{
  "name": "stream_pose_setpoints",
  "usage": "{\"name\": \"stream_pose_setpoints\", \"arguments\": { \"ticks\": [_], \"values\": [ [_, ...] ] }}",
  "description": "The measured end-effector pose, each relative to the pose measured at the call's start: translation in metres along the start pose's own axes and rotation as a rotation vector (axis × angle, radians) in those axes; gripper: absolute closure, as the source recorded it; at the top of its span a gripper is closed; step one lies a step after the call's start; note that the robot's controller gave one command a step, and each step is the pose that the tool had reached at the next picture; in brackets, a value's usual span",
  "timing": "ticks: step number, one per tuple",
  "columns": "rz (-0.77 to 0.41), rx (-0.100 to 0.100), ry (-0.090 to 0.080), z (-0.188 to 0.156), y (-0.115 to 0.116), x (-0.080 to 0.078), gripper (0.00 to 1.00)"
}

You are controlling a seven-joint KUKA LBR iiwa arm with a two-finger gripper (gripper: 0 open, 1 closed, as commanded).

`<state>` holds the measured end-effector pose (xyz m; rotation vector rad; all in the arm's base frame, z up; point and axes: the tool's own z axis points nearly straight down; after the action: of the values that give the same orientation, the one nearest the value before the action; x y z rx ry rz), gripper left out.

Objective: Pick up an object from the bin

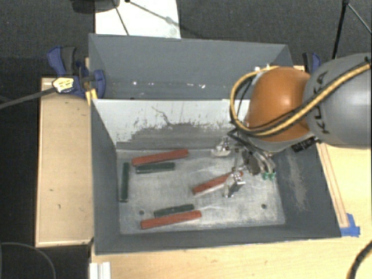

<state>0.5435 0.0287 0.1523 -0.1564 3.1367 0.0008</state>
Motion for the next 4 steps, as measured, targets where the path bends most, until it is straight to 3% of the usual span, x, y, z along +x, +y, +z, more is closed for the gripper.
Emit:
{"name": "stream_pose_setpoints", "arguments": {
  "ticks": [1, 2, 4],
  "values": [
    [-0.131, 0.001, -0.006, 0.070, 0.008, -0.011, 0.00],
    [0.065, -0.001, -0.014, 0.077, 0.008, 0.011, 1.00],
    [0.065, -0.001, -0.013, 0.076, 0.008, 0.011, 1.00]
  ]
}}
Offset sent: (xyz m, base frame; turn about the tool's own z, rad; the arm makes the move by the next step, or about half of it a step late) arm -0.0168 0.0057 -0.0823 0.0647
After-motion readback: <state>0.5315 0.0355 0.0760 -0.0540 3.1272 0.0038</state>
